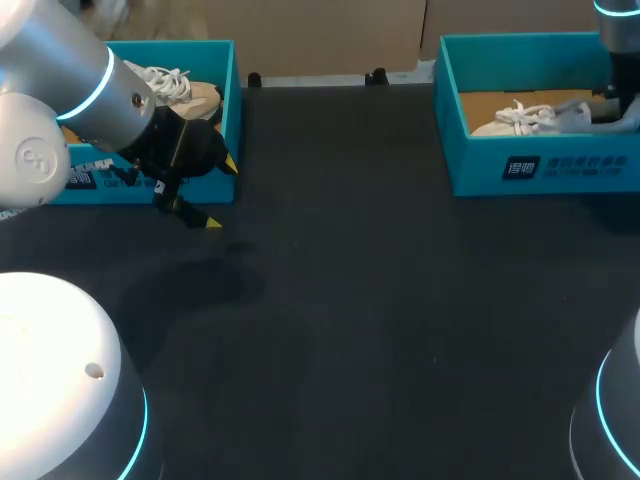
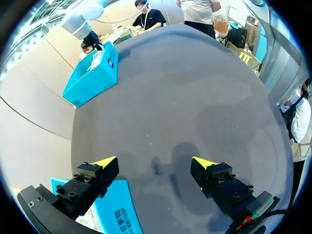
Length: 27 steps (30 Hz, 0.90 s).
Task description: Take the shoe out of the shoebox, open the shoe tongue, remove and reinsert the insole, then place the shoe into the shoebox
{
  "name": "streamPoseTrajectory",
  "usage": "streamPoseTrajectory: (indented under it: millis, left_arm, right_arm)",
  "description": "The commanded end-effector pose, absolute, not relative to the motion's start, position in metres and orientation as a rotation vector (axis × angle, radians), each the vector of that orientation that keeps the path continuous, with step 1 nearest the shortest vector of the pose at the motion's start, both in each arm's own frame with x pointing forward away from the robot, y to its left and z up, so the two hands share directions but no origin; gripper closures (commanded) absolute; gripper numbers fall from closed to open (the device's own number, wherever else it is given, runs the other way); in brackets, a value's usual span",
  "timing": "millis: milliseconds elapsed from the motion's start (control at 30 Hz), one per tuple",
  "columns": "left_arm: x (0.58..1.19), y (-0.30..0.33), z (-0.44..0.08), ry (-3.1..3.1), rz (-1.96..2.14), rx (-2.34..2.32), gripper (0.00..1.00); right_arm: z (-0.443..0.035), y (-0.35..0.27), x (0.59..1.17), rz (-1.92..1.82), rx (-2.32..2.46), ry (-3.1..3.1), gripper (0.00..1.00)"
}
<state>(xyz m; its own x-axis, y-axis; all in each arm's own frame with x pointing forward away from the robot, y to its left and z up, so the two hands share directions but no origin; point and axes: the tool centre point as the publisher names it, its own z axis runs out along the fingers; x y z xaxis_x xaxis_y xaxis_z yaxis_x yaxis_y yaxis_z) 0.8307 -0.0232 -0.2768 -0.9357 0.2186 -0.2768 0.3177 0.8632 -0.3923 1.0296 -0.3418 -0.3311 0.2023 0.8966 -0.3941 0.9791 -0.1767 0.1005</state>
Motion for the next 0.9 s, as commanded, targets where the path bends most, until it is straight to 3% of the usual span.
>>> streamPoseTrajectory:
  millis: [33, 700, 733, 800, 900]
  left_arm:
    - [0.830, -0.023, -0.277, 2.815, -0.645, 0.411, 0.00]
    - [0.830, -0.023, -0.277, 2.815, -0.645, 0.411, 0.00]
    - [0.830, -0.023, -0.277, 2.815, -0.645, 0.411, 0.00]
    - [0.830, -0.023, -0.277, 2.815, -0.645, 0.411, 0.00]
    - [0.830, -0.023, -0.277, 2.815, -0.645, 0.411, 0.00]
  right_arm:
    - [-0.337, -0.343, 1.031, -0.352, 2.154, 1.763, 1.00]
    - [-0.361, -0.343, 1.026, -0.390, 2.188, 1.798, 1.00]
    - [-0.361, -0.343, 1.025, -0.390, 2.190, 1.798, 0.96]
    - [-0.361, -0.343, 1.025, -0.388, 2.195, 1.796, 0.75]
    - [-0.361, -0.343, 1.025, -0.383, 2.196, 1.795, 0.69]
